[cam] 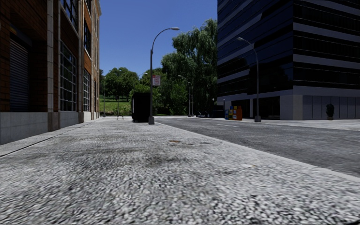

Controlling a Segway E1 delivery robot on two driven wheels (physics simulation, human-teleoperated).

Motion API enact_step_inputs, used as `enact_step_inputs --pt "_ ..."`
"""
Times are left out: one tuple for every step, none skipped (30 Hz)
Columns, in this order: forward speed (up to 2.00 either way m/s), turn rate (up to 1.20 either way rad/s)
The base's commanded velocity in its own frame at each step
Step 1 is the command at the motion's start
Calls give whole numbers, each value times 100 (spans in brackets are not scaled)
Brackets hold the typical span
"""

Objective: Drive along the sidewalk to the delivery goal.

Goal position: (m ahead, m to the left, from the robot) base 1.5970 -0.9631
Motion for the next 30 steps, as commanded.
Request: enact_step_inputs --pt "153 0" --pt "153 0" --pt "153 0" --pt "153 0" --pt "153 0" --pt "153 0" --pt "153 0" --pt "153 0" --pt "153 0" --pt "153 0" --pt "153 0" --pt "153 0" --pt "153 0" --pt "153 0" --pt "153 -20" --pt "151 -59" --pt "139 -84" --pt "120 -109" --pt "120 -109" --pt "108 -116" --pt "103 -118" --pt "101 -119" --pt "101 -119" --pt "101 -119" --pt "101 -119" --pt "101 -119" --pt "100 -117" --pt "100 -106" --pt "100 -26" --pt "100 -3"
